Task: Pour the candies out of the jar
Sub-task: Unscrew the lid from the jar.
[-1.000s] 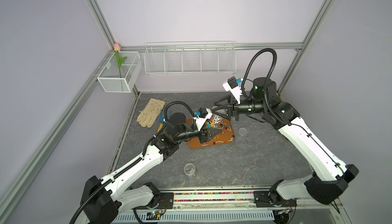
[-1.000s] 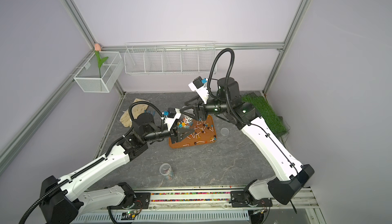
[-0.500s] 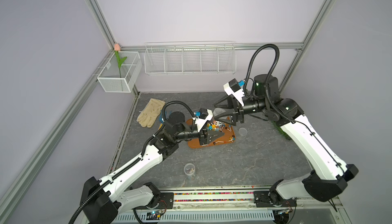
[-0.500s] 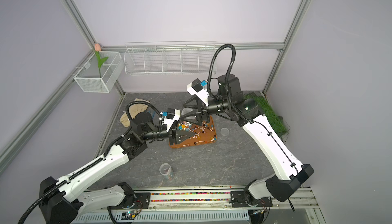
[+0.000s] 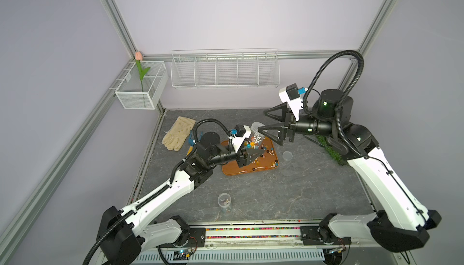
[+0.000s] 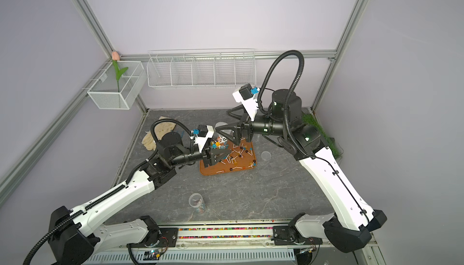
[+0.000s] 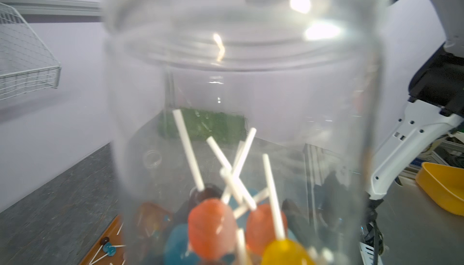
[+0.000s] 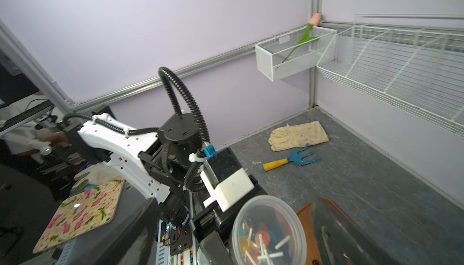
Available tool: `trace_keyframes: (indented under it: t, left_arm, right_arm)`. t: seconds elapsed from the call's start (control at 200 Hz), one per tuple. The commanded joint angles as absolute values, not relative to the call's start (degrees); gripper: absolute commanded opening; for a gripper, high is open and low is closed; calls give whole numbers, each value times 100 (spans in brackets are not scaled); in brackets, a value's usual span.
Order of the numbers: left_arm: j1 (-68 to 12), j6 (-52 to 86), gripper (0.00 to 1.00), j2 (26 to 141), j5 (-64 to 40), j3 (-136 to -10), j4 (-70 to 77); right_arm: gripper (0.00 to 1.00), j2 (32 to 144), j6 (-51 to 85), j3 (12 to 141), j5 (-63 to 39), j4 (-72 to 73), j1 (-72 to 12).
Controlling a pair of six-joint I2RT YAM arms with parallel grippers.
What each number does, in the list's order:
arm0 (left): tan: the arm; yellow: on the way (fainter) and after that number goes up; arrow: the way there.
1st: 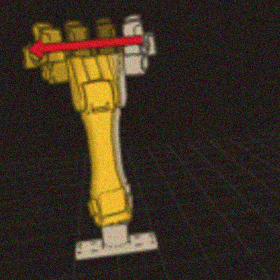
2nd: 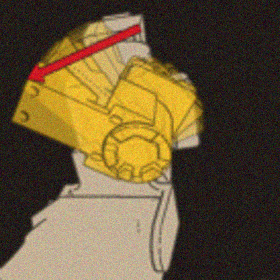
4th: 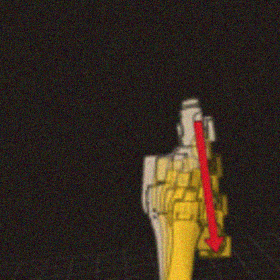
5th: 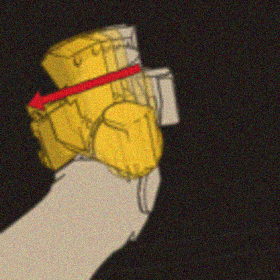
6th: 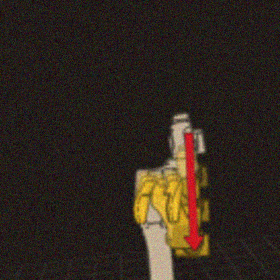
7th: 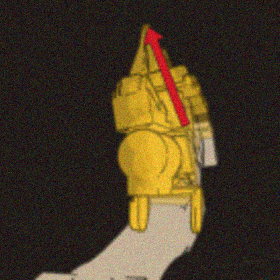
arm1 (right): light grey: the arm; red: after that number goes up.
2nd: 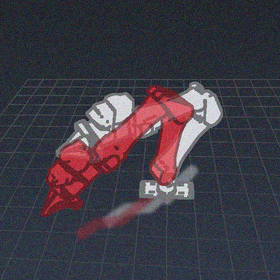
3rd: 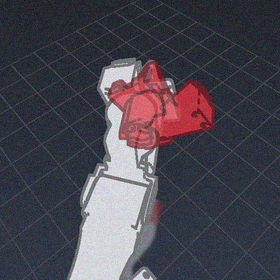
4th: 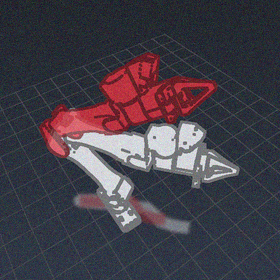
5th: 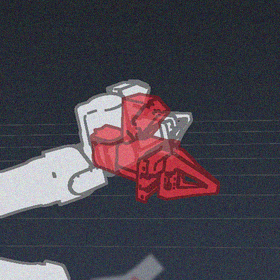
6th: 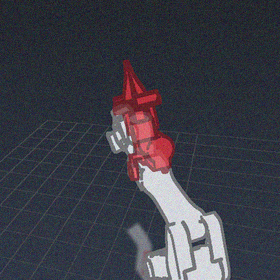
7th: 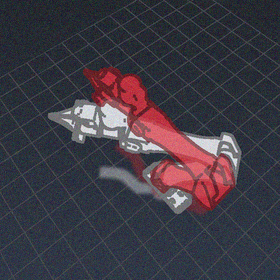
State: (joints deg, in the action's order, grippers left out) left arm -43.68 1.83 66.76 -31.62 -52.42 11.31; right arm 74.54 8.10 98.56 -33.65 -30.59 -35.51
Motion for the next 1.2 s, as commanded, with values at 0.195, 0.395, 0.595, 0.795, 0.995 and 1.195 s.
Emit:
trace_keyframes:
  t: [0.195, 0.395, 0.595, 0.795, 0.995, 1.195]
  left_arm:
    - [-4385, 44, 39, 6767, -2663, -5195, 1461]
    - [-4381, 25, 39, 6746, -2628, -5149, 1433]
    - [-4385, 4, 39, 6700, -2584, -5119, 1398]
    - [-4385, 1, 39, 6659, -2575, -5109, 1397]
    - [-4377, 7, 39, 6594, -2549, -5098, 1397]
    - [-4385, 35, 39, 6502, -2634, -5106, 1355]
  right_arm:
    - [98, 7659, 1806, 9501, -2241, -3059, -3737]
    - [96, 7855, 1903, 9503, -2309, -2893, -3821]
    - [78, 7991, 1798, 9493, -2364, -2909, -3867]
    - [58, 8027, 1747, 9510, -2436, -2907, -3865]
    - [50, 8044, 1703, 9453, -2561, -2891, -3864]
    - [50, 8033, 1204, 9484, -3127, -2820, -3854]
